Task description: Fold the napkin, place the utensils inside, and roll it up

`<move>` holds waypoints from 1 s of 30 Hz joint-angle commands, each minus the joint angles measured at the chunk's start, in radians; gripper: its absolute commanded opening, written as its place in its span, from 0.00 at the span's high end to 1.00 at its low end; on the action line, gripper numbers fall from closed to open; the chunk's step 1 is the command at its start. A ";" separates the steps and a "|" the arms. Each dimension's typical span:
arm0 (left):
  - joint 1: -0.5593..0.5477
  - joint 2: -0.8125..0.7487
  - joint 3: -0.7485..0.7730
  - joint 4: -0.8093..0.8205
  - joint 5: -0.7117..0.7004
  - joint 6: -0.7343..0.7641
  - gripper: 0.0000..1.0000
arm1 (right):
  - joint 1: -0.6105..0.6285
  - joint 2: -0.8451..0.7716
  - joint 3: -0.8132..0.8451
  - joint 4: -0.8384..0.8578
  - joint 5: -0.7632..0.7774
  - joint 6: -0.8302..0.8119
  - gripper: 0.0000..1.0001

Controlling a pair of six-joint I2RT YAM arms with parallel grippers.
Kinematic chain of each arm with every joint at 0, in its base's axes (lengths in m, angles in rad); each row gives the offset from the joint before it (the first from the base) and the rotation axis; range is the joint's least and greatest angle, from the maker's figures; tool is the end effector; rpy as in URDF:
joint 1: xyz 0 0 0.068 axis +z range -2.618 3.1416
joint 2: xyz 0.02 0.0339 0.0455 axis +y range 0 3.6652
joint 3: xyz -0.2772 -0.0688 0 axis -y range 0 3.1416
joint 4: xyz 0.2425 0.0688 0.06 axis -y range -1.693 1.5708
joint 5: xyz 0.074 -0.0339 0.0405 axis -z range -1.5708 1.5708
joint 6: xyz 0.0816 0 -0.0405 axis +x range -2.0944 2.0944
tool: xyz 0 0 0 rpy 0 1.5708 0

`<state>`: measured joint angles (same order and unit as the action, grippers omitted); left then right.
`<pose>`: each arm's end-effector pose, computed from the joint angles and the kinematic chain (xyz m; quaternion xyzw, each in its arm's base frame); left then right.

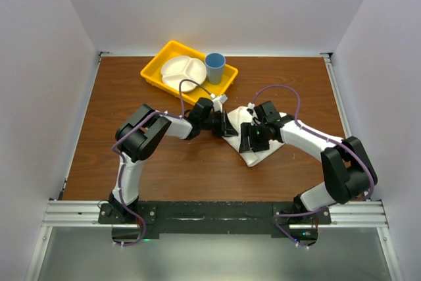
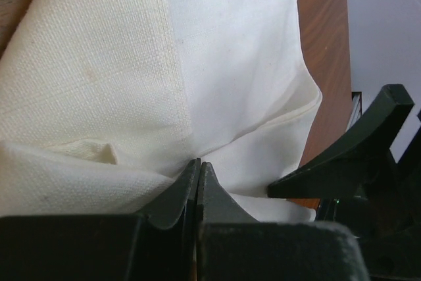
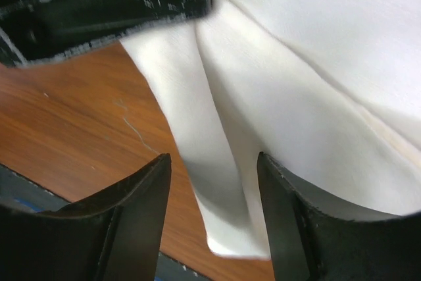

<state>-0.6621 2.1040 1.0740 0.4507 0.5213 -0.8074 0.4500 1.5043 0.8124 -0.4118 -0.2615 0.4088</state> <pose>0.3365 -0.3138 0.0960 0.0606 0.8566 -0.4763 0.1891 0.2568 0.1475 0.1451 -0.0500 0.9637 0.2109 0.1558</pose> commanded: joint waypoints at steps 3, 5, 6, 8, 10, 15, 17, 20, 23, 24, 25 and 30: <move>-0.008 0.087 -0.026 -0.199 -0.060 0.096 1.00 | 0.015 -0.073 0.080 -0.219 0.151 -0.090 0.40; -0.010 0.082 -0.023 -0.204 -0.063 0.102 1.00 | 0.015 -0.099 0.073 -0.225 0.148 -0.090 0.40; -0.011 0.079 -0.017 -0.208 -0.064 0.103 1.00 | 0.015 -0.105 0.067 -0.222 0.148 -0.079 0.40; -0.013 0.079 -0.011 -0.216 -0.063 0.108 1.00 | 0.015 -0.101 0.047 -0.213 0.145 -0.065 0.46; -0.013 0.077 -0.005 -0.225 -0.061 0.111 1.00 | 0.015 -0.086 0.015 -0.183 0.142 -0.035 0.52; -0.013 0.080 0.007 -0.241 -0.053 0.116 1.00 | 0.015 -0.032 0.001 -0.202 0.245 0.031 0.73; -0.013 0.079 0.009 -0.248 -0.055 0.122 1.00 | 0.016 0.005 -0.009 -0.206 0.252 0.047 0.79; -0.013 0.088 0.015 -0.263 -0.050 0.122 1.00 | 0.027 0.025 -0.031 -0.206 0.260 0.068 0.82; -0.013 0.102 0.043 -0.294 -0.038 0.125 1.00 | 0.032 0.028 -0.022 -0.211 0.278 0.067 0.80; -0.013 0.102 0.047 -0.303 -0.037 0.126 1.00 | 0.039 -0.001 -0.012 -0.219 0.292 0.062 0.79; -0.013 0.102 0.052 -0.308 -0.037 0.131 1.00 | 0.055 -0.015 0.028 -0.232 0.313 0.058 0.75; -0.013 0.099 0.064 -0.343 -0.015 0.110 1.00 | 0.242 -0.134 0.169 -0.256 0.534 -0.054 0.50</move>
<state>-0.6636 2.1265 1.1633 0.3206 0.5545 -0.7593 0.5751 1.4883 0.8669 -0.6537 0.0685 0.4362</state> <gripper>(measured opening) 0.013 0.398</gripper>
